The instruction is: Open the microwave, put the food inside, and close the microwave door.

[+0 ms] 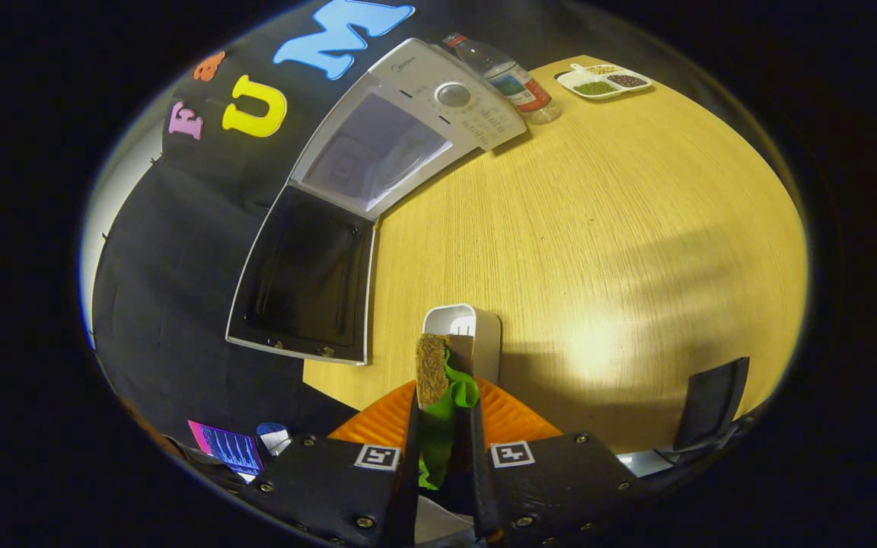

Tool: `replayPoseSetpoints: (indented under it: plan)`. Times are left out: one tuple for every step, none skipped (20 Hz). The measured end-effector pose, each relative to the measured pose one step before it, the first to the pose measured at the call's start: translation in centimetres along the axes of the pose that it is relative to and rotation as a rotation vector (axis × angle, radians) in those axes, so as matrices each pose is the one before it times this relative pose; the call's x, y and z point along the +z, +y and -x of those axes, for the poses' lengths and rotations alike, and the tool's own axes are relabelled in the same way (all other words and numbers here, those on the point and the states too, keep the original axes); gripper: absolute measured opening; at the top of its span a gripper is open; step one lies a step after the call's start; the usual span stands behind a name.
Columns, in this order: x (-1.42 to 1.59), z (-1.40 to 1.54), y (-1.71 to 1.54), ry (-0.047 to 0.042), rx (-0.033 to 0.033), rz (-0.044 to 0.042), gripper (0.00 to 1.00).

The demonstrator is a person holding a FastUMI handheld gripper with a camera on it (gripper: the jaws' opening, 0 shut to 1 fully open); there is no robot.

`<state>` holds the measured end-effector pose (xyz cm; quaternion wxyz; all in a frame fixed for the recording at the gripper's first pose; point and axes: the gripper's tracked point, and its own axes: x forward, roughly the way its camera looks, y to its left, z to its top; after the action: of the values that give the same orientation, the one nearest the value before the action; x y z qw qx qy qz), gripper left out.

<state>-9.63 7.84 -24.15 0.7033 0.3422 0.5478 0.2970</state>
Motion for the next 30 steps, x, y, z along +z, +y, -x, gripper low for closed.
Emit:
replayPoseSetpoints:
  plan:
    - [0.339,0.428,0.579,-0.0165,0.01066,-0.00286,0.29]
    - [0.443,0.368,0.59,-0.02478,0.00688,-0.00187,0.29]
    - [0.403,0.261,0.602,-0.02004,0.00555,0.00276,0.29]
    - [0.471,0.128,0.659,-0.02143,0.003,0.00004,0.29]
    - [0.512,0.032,0.652,-0.02201,0.00248,0.00063,0.29]
    - [0.526,-0.156,0.718,-0.02326,0.00411,0.00078,0.29]
    - [0.683,-0.189,0.737,-0.02605,0.00339,-0.00228,0.29]
    - [0.616,-0.203,0.715,-0.02947,-0.00167,-0.00535,0.29]
    - [0.718,-0.351,0.75,-0.02621,-0.00007,-0.00715,0.29]
    - [0.533,-0.536,0.882,-0.02495,0.00489,-0.006,0.29]
    - [0.58,-0.623,0.907,-0.01931,0.00812,-0.00377,0.29]
    - [0.408,-0.55,0.849,-0.01738,0.00505,-0.00442,0.29]
    - [0.408,-0.663,0.751,-0.01435,0.00199,-0.00089,0.29]
    - [0.289,-0.684,0.683,-0.01263,0.00123,-0.00041,0.28]
    - [0.407,-0.794,0.64,-0.01516,0.00132,0.00037,0.29]
    - [0.211,-0.779,0.659,-0.01183,0.00298,-0.00186,0.29]
    - [0.323,-0.798,0.615,-0.01232,0.00433,-0.00457,0.29]
    - [0.304,-0.836,0.689,-0.01625,0.00778,-0.00433,0.29]
    - [0.365,-0.742,0.694,-0.01734,0.00892,-0.0061,0.29]
    - [0.27,-0.723,0.591,-0.01637,0.00695,-0.00422,0.29]
    - [0.464,-0.832,0.54,-0.01925,0.00557,-0.00108,0.29]
    - [0.398,-0.736,0.446,-0.02103,0.00457,-0.00071,0.29]
    - [0.486,-0.908,0.35,-0.02099,0.0026,-0.00103,0.29]
    - [0.413,-0.659,0.35,-0.02341,0.00282,0.00029,0.29]
    - [0.531,-0.832,0.203,-0.02368,0.00333,0.00013,0.29]
    - [0.425,-0.751,0.236,-0.0218,0.00407,-0.00056,0.28]
    - [0.53,-0.648,0.2,-0.02771,0.00336,-0.004,0.29]
    - [0.482,-0.671,-0.016,-0.02246,-0.00105,-0.00537,0.29]
    - [0.385,-0.792,-0.253,-0.01655,-0.00715,-0.00281,0.29]
    - [0.221,-0.913,-0.376,-0.01613,-0.00871,0.00109,0.29]
